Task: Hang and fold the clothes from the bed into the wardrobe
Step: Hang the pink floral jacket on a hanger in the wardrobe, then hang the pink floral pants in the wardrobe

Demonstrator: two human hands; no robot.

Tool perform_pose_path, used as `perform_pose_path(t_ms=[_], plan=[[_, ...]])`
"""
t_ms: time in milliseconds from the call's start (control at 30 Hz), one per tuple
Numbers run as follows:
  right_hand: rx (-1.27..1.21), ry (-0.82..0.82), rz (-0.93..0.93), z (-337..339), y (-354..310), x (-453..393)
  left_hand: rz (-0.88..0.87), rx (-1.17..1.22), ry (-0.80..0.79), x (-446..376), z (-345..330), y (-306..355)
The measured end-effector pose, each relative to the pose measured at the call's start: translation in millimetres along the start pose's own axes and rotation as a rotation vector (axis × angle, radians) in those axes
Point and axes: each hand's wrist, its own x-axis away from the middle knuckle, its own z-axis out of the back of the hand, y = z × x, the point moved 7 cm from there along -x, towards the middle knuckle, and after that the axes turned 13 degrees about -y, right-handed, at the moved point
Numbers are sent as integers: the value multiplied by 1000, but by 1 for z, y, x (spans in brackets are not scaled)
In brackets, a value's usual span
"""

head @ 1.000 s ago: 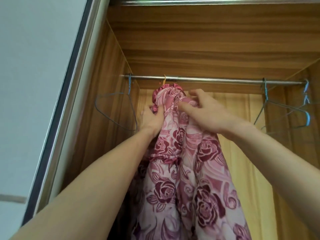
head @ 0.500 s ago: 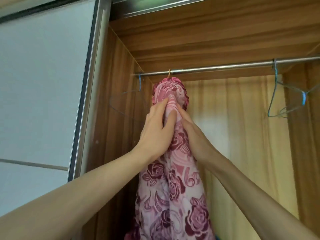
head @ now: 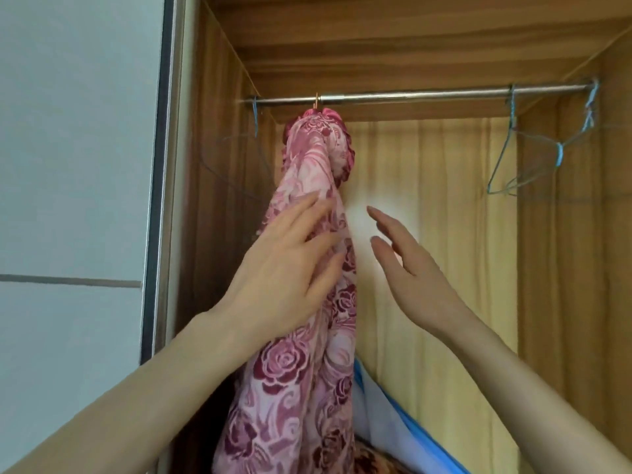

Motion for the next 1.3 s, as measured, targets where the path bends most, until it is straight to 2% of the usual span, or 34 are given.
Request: perform_pose_path(t_ms=[133,267,500,667,867,1067,1300], plan=[[348,130,-144,15,10,73,-89,-49,-51,14,-19,27],[754,171,-293,17,6,152,-108,63,-36,31,-40,68],[1082,221,-607,24,-14,288,-193,369,-64,59,-90,158],[1220,229,-819,38,-39,366,-293,628,-142,85,-130,235],[1311,256,-1104,67,-63,444,-381,927,-161,104,-148,332],[1434,251,-1305,105,-85,514,-510,1082,-193,100,-153,438],[1557,312,-1393,168,-114,582,-613,1144,-171,75,-132,548]])
